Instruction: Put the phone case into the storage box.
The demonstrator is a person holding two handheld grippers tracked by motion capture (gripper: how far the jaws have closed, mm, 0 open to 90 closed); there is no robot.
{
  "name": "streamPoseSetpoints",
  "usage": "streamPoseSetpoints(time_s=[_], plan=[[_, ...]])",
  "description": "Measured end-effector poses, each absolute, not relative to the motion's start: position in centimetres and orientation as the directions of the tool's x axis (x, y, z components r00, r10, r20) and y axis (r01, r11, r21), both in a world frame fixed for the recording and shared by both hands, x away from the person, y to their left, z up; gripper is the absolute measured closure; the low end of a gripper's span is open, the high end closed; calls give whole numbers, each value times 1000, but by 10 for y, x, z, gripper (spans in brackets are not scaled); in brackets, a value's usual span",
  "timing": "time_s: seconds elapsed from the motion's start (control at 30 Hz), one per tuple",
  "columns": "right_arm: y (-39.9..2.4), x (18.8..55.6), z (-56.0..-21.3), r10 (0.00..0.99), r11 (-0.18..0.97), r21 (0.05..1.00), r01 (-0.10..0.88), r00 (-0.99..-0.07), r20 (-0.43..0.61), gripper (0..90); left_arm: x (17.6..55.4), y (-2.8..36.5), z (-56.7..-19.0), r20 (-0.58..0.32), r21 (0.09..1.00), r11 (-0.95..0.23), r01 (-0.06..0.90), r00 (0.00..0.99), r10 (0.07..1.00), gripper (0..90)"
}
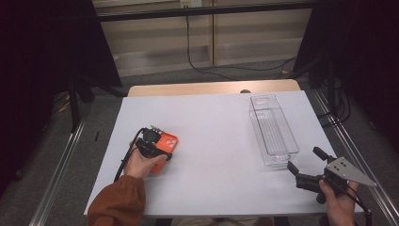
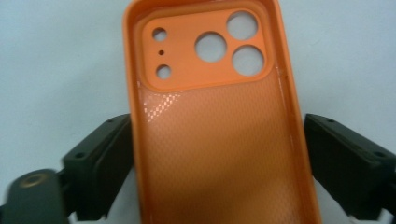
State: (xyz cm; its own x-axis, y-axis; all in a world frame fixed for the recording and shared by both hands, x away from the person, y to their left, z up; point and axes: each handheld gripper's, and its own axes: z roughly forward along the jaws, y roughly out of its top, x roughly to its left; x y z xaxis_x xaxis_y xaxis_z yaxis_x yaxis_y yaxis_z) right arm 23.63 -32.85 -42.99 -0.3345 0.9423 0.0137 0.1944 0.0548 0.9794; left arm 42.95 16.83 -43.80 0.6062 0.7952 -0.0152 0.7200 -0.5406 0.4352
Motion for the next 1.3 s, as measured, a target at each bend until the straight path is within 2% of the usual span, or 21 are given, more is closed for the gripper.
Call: streamPoseSetpoints(time_s=[0.77,1.13,1.3], plan=[[-328,236,-430,943,53,980,193,-332,15,0,429,173,-435,-37,449,-533,717,611,791,152],[-329,236,-430,944,54,979,197,-331,14,0,425,175,-430,-43,497,-507,704,604,796,152],[-328,236,-430,943,55,979,195,-332,14,0,416,174,-427,-4,536,-515,669,612,791,151]])
